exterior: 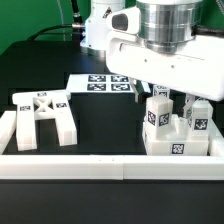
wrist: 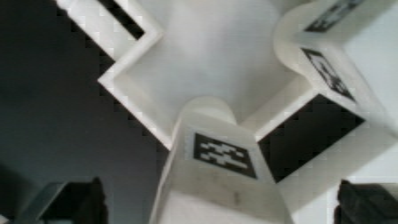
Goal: Assemble chair
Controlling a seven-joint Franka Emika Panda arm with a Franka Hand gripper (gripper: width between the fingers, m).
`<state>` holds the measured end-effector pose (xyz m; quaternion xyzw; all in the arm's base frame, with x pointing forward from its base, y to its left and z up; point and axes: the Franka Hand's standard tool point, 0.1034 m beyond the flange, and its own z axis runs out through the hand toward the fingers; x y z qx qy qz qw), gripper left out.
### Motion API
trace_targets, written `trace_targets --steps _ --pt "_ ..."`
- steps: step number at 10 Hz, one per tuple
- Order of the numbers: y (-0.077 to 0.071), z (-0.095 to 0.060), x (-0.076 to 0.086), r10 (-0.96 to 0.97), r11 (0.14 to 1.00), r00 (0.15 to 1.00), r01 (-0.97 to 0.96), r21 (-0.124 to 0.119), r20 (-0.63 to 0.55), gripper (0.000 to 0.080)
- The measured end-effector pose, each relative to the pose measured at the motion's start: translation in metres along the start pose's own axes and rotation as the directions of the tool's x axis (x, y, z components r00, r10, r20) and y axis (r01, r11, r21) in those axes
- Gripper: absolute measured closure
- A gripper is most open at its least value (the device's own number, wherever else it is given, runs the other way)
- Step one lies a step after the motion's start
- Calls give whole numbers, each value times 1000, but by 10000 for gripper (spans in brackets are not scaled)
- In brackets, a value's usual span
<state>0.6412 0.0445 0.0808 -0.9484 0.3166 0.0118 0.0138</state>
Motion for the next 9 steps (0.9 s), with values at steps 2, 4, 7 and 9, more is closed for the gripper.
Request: trace_targets --steps 2,4,7,9 --pt "1 0 1 -144 990 990 144 1 -1 151" --pt "2 0 2 -278 961 961 278 0 0 151" --pt "4 1 3 -537 844 844 537 -7 1 151" --pt "6 2 4 -648 762 762 648 -13 4 151"
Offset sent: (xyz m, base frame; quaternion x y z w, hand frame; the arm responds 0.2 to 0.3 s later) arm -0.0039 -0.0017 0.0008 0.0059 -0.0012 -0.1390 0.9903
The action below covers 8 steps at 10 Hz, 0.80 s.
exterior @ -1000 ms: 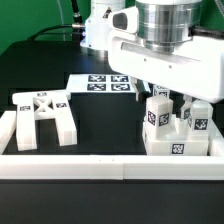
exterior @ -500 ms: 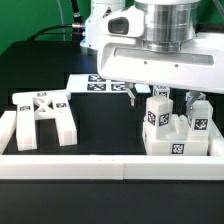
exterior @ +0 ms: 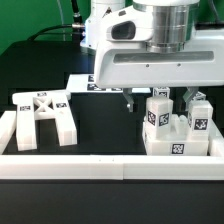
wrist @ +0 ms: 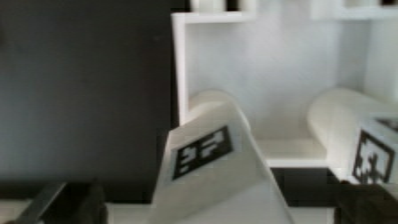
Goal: Assemble chair
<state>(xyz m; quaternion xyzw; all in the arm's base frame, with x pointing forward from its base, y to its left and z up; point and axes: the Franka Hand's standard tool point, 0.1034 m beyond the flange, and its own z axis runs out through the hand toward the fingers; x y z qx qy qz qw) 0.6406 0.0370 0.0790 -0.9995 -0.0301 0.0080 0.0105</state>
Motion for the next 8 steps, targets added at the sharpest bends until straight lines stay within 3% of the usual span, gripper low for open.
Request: trace_targets --steps 4,5,7,8 --pt "2 1 -1 -160 987 987 160 -10 5 151" --pt "3 2 -1 -158 987 987 158 -10 6 238" --pt "3 2 -1 -157 987 988 157 -10 6 510" --pt "3 2 -1 -141 990 990 141 -10 6 510"
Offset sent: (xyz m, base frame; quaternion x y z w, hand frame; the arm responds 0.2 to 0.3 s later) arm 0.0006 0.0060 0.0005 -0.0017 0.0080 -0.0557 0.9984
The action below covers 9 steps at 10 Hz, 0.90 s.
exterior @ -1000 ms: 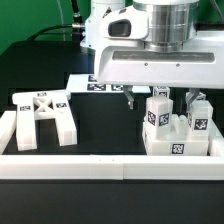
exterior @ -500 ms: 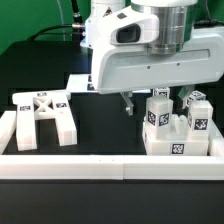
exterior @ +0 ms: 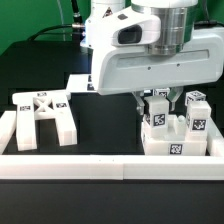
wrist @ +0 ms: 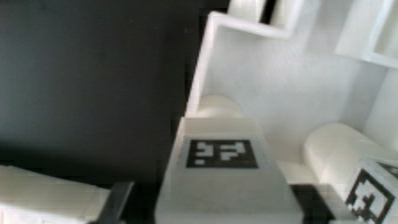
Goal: Assemble chair
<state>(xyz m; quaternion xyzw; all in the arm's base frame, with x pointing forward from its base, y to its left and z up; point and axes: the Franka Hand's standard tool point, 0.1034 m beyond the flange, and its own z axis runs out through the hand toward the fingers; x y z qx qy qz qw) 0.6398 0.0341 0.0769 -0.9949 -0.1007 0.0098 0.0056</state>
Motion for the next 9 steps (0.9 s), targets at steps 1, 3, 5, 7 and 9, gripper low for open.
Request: trace_targets --steps 1,3,5,7,9 --pt "0 0 0 20 1000 1000 -20 0 0 508" --pt "0 1 0 170 985 985 -170 7 -1 508" --pt "0 1 -1 393 919 919 -393 14 2 509" --pt "1 2 0 588 807 808 -588 43 10 508" --pt "-2 2 1 752 657 659 -752 45 19 508"
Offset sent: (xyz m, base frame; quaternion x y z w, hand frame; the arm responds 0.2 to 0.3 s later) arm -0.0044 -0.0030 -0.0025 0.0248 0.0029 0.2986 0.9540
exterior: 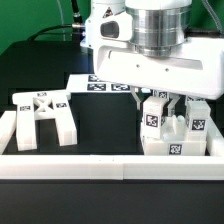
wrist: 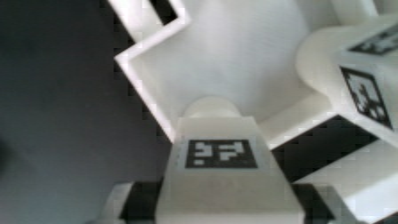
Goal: Assemble chair
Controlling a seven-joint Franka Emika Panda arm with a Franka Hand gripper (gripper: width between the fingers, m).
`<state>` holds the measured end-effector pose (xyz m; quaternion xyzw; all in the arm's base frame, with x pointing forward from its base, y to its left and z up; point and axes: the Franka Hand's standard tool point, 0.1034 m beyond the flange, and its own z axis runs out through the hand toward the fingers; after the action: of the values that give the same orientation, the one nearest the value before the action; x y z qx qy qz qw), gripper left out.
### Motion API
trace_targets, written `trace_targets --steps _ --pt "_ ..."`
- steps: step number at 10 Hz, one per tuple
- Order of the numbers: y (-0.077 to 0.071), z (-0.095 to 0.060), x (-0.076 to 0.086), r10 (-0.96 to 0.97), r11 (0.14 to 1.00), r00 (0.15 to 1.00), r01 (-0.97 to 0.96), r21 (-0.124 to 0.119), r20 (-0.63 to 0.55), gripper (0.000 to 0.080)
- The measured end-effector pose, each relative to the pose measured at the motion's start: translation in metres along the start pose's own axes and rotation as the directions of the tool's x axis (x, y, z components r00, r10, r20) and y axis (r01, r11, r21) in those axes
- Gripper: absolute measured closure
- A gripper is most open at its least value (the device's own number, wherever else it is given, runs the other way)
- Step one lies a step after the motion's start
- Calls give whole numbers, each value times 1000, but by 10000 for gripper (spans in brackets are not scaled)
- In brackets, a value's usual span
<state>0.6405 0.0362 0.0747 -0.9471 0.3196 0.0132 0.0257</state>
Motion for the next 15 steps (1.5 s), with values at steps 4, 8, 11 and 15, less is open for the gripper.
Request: trace_targets --steps 4,8,11,15 --pt "-4 0 -2 288 958 958 -288 1 -1 508" --pt "-3 1 -3 473 881 881 -473 -8 7 508" --pt "-4 1 -4 591 807 807 -591 -8 5 508" --pt "-3 -1 -5 481 877 877 -481 -21 11 263"
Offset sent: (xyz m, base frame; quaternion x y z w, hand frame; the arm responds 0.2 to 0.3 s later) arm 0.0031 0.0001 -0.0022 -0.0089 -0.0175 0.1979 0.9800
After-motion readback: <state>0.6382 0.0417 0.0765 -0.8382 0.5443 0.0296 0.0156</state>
